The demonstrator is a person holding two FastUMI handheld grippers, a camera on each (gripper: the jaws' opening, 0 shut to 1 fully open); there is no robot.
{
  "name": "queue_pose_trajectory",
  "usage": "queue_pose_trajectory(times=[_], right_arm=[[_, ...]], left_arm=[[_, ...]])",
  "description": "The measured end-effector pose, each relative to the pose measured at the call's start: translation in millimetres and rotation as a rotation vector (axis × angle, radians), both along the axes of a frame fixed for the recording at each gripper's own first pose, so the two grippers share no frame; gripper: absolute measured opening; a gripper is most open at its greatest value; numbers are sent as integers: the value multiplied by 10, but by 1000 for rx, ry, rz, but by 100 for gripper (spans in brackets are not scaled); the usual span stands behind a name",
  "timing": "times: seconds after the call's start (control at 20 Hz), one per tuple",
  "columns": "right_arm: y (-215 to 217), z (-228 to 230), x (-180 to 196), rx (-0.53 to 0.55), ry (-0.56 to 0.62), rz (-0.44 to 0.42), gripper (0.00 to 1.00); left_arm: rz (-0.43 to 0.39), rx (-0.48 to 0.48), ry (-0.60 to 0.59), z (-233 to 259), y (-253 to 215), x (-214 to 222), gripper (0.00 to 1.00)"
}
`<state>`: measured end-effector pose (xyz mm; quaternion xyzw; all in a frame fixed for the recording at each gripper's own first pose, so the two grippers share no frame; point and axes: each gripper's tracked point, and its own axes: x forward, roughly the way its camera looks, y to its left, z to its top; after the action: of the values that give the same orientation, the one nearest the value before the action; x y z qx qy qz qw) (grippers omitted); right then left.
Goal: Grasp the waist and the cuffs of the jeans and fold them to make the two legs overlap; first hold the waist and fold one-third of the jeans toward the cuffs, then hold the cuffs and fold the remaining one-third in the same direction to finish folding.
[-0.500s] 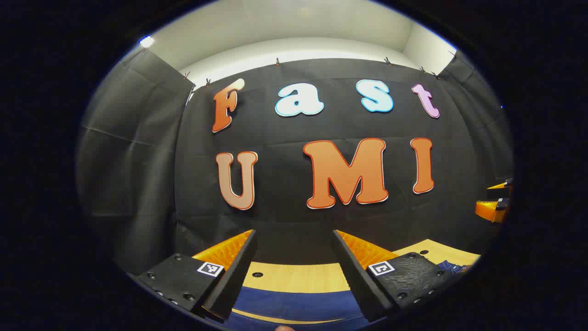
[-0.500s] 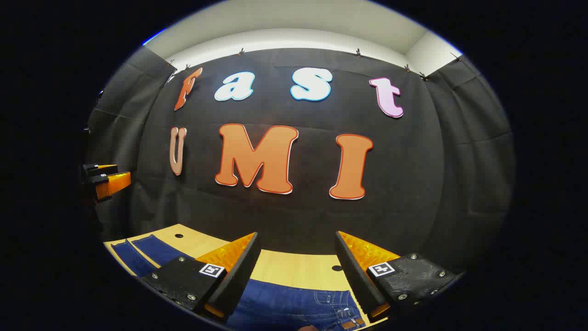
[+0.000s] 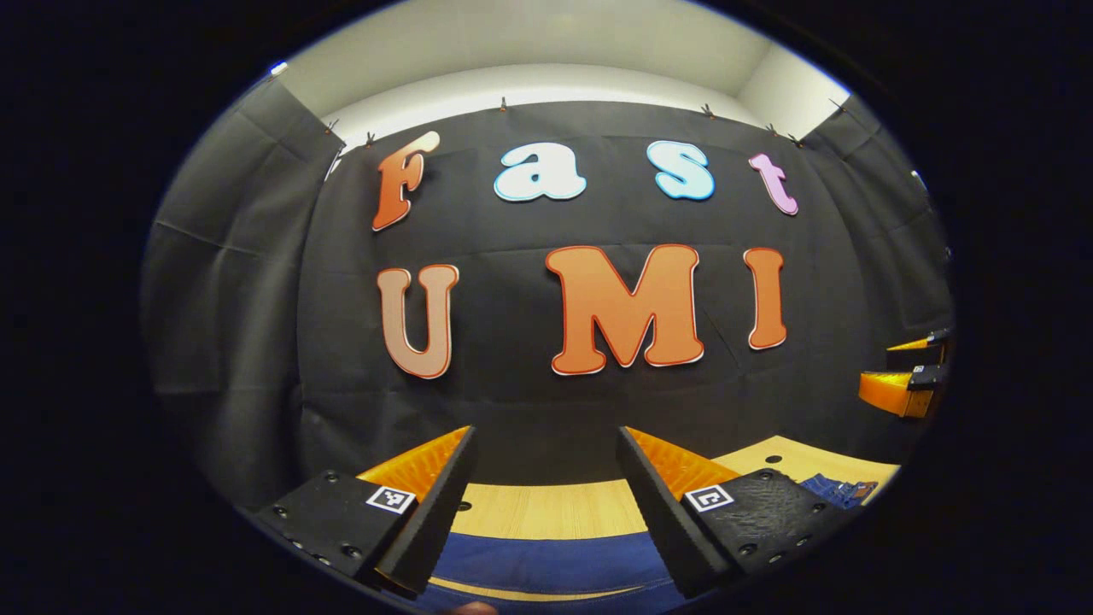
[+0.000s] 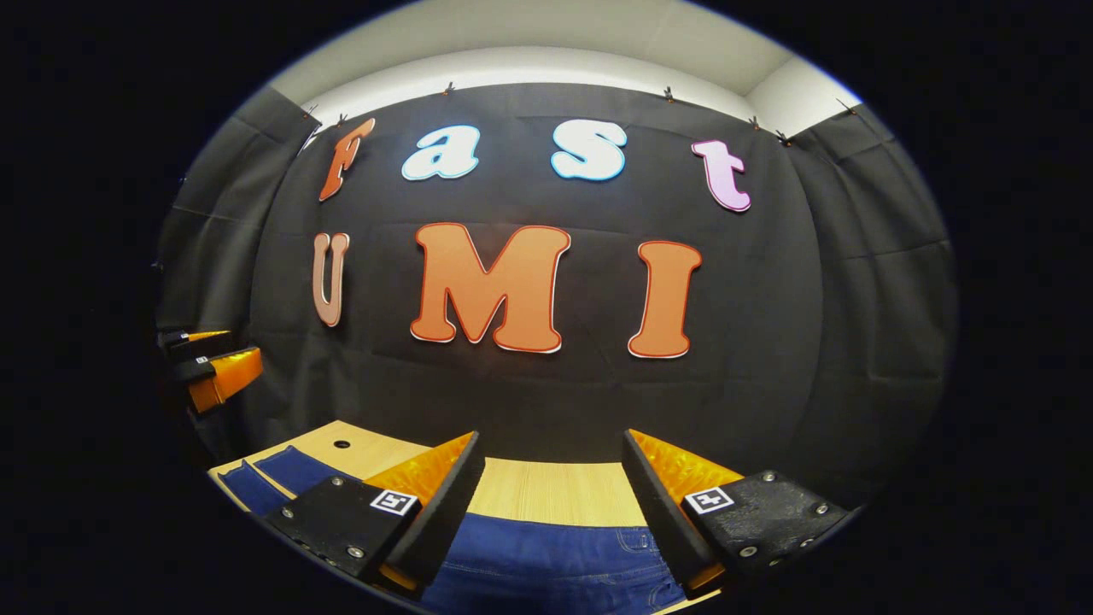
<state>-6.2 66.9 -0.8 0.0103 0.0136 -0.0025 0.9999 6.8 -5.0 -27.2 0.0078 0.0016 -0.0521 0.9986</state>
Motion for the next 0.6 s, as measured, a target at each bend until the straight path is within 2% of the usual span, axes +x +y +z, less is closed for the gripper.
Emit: queue_pose_trajectory(times=[0.1, 0.35, 0.4, 0.5, 0.6], right_arm=[[45, -9, -10, -9, 5, -3, 98], [-14, -84, 38, 1, 21, -27, 97], [-70, -143, 49, 3, 38, -39, 98], [-199, -298, 58, 4, 82, -62, 98], [-385, -535, 48, 0, 148, -98, 98]], left_arm=[[29, 39, 1, -56, 68, 38, 98], [-4, 34, 43, -256, -5, 89, 100], [2, 44, 67, -331, 30, 95, 97], [34, 61, 111, -476, 224, 116, 97], [66, 38, 168, -685, 439, 101, 98]])
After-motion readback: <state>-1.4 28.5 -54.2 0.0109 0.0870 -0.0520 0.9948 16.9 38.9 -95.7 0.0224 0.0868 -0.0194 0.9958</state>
